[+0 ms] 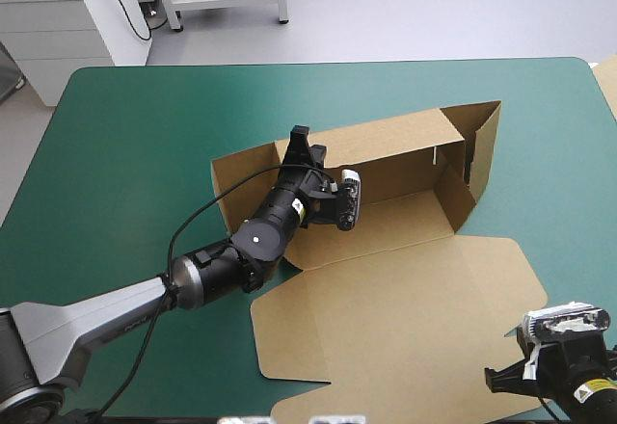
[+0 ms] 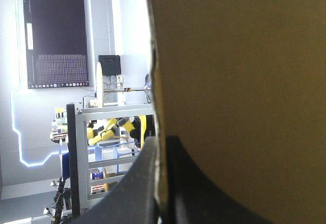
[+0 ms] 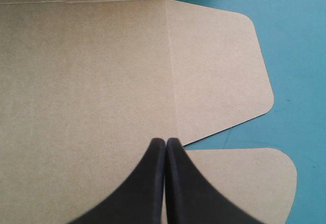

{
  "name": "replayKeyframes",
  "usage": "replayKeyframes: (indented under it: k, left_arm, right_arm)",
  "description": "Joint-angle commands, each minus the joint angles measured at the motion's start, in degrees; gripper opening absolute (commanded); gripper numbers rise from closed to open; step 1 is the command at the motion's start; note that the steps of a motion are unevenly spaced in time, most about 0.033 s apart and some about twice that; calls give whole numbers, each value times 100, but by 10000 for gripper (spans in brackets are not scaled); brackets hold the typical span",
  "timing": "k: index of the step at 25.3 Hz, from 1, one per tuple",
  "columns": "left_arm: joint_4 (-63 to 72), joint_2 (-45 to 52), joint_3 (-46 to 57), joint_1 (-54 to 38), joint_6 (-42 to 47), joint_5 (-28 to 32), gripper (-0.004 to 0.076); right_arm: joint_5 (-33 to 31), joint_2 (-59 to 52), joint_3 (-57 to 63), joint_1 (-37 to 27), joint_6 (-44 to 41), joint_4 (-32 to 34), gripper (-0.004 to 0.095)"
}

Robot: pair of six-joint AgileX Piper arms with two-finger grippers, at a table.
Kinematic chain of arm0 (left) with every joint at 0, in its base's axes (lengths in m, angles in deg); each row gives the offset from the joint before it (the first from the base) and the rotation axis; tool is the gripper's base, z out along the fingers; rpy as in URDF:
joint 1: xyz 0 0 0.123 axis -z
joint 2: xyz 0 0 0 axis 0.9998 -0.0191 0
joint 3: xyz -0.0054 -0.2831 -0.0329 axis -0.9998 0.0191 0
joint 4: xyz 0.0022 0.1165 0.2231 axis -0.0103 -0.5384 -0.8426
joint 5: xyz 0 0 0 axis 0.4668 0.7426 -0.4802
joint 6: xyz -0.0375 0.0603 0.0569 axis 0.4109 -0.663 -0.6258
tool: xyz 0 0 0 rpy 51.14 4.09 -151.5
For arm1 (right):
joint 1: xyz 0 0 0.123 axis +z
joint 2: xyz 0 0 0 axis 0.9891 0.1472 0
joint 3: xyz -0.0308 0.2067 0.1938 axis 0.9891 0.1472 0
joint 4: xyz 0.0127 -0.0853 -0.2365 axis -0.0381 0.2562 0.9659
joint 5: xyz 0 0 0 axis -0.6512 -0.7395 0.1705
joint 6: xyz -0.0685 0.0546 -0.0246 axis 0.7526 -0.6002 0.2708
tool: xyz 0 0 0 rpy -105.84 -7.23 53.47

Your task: Fold the box

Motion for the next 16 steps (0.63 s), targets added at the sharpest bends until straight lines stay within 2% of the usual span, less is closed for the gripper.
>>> replayKeyframes:
  k: [1,5,10,16]
  left_arm:
    - [-159,198,-128,-3,83,25,-8]
    - [-159,198,-128,-3,83,425,-8]
    - [-394,198,-118,94,72,467,-8]
    - [-699,198,182,234,63,739,-8]
  right_arm:
    - [355,78,-176,12,48,-95,-21]
    - [396,86,-176,12,21,-85,-21]
    - [661,415,-540,12,-207,-72,-19]
    - [962,2202,-2439,12,-147,197,-19]
